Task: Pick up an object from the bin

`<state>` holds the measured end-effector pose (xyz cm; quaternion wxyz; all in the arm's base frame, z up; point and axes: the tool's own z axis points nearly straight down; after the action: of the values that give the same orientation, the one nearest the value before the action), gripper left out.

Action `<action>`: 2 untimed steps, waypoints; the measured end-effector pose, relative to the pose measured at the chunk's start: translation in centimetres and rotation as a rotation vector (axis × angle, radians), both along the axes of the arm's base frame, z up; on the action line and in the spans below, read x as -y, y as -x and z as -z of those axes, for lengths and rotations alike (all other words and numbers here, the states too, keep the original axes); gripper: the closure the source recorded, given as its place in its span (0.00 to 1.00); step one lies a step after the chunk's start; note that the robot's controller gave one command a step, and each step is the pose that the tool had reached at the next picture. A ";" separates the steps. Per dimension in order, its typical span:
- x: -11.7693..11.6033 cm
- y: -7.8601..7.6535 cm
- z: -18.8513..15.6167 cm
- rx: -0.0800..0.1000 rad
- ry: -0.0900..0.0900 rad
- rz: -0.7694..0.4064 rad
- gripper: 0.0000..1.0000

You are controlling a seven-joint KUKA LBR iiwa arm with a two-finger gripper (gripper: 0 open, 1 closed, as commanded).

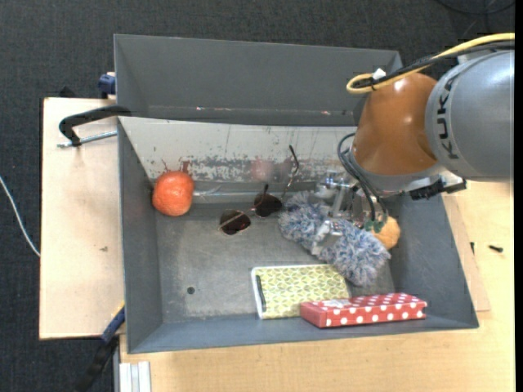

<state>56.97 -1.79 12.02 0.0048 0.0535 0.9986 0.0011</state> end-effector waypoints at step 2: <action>0.9 -2.7 4.8 -0.005 0.000 0.064 0.00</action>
Offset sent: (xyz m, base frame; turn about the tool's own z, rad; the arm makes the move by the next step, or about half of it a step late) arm 0.0259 -0.0102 -0.0502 0.0285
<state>59.69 -2.73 7.26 0.0025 0.0852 0.9964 0.0008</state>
